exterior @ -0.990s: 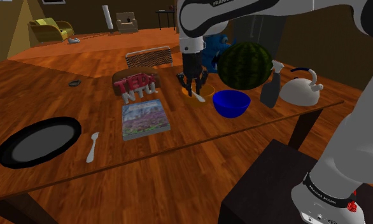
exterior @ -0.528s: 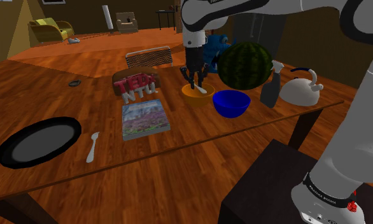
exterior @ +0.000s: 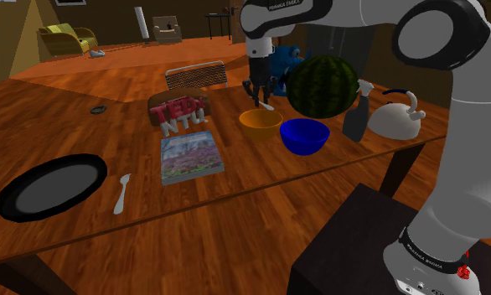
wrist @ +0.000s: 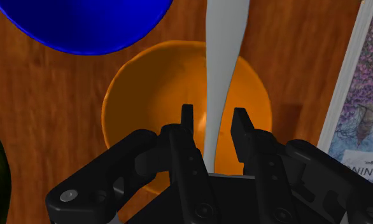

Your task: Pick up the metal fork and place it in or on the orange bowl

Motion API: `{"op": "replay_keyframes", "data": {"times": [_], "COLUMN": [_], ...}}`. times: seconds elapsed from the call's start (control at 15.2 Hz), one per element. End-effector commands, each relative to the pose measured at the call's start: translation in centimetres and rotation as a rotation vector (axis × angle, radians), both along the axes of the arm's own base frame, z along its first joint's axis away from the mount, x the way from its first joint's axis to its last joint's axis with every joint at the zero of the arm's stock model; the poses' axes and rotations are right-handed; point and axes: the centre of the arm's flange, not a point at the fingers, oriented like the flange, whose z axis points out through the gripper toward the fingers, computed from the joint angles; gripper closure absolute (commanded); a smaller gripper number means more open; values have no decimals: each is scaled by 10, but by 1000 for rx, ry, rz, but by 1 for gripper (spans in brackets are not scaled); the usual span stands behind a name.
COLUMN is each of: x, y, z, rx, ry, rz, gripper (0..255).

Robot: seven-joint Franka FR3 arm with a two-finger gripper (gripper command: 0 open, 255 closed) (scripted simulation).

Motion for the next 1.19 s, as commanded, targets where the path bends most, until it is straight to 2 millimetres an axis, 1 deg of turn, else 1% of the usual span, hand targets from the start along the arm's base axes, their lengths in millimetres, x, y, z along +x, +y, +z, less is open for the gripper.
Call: {"op": "replay_keyframes", "data": {"times": [0.0,0.59,0.66,1.12], "x": [15,15,15,15], "y": [-20,-20,-20,-20], "z": [-2,-50,-59,-59], "rx": [0,0,0,0], "ry": [0,0,0,0], "rz": [1,1,1,1], "gripper": [255,255,255,255]}}
